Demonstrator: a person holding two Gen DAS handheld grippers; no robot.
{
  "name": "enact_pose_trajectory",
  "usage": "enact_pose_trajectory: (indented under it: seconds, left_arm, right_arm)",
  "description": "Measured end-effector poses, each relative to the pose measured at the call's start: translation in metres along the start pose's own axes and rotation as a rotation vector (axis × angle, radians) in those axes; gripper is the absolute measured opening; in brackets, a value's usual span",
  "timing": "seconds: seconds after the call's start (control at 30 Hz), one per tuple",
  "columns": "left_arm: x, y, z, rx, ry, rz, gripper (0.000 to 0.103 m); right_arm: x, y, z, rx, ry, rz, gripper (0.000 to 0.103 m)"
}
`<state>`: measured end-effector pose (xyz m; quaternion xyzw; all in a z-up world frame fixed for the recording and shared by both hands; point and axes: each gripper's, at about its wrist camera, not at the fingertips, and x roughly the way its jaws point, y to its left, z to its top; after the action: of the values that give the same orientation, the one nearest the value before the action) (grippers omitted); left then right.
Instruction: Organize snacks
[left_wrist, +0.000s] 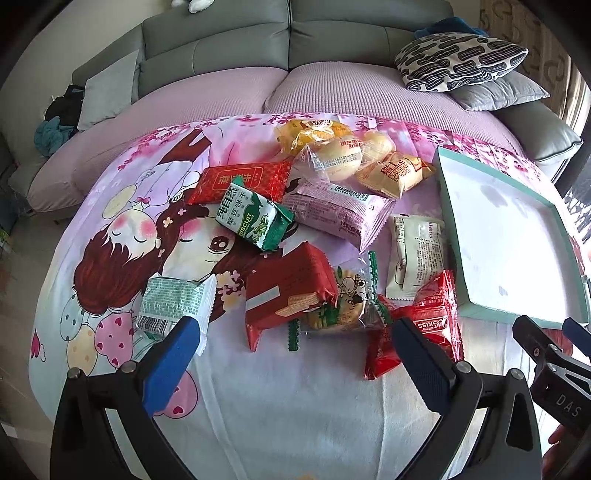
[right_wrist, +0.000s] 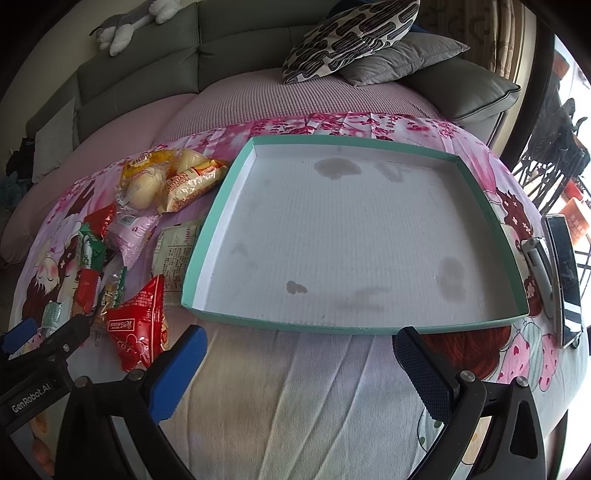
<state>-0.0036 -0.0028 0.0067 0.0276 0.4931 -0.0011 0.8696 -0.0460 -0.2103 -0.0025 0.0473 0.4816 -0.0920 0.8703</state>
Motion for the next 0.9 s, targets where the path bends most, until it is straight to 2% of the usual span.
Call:
enact_pose_trajectory:
  seconds: [0.5,0.67,0.9]
  left_arm:
    - [0.002,0.011,0.002,-0.039,0.017,0.001,0.103]
    - [0.002,0.031,0.006,-0.083,0.02,0.023,0.103]
    - [0.011,0.067,0.006,-0.187,0.061,0.011,0.103]
  right_arm:
    - [-0.001,0.006,0.001,-0.014,-0.005,0.012,0.103]
    - [-0.001,0.024,0.001,-0.05,-0.001,0.079,0.103]
    - [0.006,0.065,-0.001,-0.125,0.005,0.155,0.103]
